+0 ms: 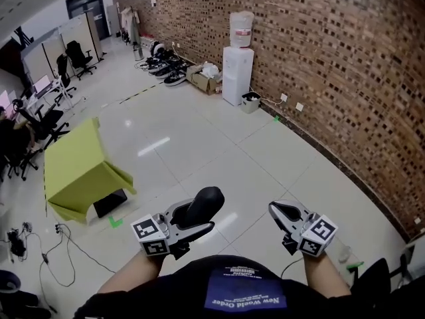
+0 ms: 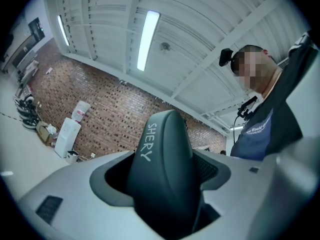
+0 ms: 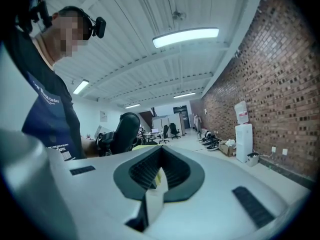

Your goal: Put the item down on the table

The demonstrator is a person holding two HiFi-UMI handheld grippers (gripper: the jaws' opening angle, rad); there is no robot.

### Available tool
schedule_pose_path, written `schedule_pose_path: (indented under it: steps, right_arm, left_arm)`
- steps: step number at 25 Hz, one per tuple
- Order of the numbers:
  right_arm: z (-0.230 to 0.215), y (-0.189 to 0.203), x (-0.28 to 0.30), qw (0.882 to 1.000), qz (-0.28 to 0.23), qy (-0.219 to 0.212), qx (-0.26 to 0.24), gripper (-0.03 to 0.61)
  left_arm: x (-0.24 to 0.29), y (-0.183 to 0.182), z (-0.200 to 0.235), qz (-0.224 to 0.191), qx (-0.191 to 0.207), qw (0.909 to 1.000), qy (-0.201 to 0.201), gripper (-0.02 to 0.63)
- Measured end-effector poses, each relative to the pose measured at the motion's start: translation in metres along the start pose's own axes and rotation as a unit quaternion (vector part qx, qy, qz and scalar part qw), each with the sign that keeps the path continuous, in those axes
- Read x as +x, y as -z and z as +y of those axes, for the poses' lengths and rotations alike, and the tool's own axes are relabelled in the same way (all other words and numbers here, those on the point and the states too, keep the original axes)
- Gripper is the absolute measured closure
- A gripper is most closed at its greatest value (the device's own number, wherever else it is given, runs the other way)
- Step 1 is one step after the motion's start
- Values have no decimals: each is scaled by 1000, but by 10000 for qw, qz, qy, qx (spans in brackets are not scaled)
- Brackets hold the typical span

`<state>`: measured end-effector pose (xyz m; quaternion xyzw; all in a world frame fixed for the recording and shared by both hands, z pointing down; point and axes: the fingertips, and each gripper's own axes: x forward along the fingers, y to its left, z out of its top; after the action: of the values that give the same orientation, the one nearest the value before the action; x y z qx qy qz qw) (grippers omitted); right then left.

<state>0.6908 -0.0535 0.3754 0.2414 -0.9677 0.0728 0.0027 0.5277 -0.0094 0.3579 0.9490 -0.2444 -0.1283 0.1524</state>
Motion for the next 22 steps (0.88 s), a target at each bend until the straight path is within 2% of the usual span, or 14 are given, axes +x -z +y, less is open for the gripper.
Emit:
schedule_pose_path:
  steps: [5,10,16,22]
  right_arm:
    - [-35,-6,77,10000,-15,-7,88,591]
    - [-66,-10,145,9991,117,-397,3,591]
    - [-122,-11,234,9914,163,-1294,22,591]
    - [-183,-32,316,9719,316,-2331,-71,591]
  left_arm:
    - [-7,-25,74,141,81,9999,29,265]
    - [-19,-43,132,90,154,9993,-335,265]
    - [-26,-60,205,-95,311,9916,-1254,265]
    - [-21,-88,268,-519,431,9692,-2369,266]
